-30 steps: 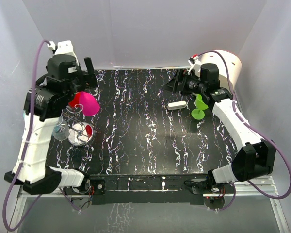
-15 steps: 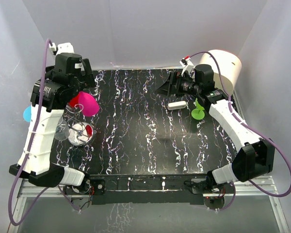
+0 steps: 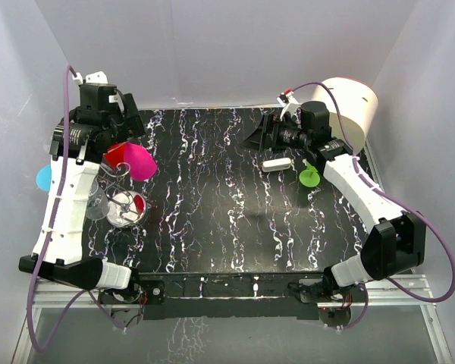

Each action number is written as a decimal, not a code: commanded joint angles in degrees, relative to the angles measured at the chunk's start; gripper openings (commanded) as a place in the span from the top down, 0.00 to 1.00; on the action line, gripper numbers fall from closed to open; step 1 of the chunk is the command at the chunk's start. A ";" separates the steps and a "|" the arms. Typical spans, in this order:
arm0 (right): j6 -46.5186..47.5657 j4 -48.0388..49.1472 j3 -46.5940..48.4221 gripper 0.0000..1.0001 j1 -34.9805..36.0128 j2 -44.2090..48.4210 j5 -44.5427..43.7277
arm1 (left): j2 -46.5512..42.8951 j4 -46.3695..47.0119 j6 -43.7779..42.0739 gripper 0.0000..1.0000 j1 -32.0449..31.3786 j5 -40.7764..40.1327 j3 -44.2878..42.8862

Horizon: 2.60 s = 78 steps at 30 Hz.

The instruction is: Take the wine glass off the wine glass rack

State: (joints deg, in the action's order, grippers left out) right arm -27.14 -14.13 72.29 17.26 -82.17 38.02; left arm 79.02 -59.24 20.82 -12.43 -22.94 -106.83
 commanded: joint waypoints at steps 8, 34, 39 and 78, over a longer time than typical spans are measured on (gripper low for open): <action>-0.12 4.55 -0.22 0.11 0.32 0.19 1.00 | -0.91 1.74 0.60 0.01 2.42 1.43 0.30; -0.54 4.96 -0.62 0.11 0.32 -0.28 0.73 | 2.34 5.32 -0.16 0.08 5.57 6.29 1.07; -0.81 4.90 -0.40 0.11 0.30 -0.53 0.74 | 1.81 5.20 -0.49 0.17 5.57 6.76 0.60; -2.13 5.95 -1.05 0.11 0.32 -1.13 1.44 | -7.03 7.74 -6.15 0.43 5.55 18.35 5.51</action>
State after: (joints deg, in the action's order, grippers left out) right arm -28.91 -11.99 71.35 17.26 -83.74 38.81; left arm 74.87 -52.16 15.38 -7.22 -5.32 -102.96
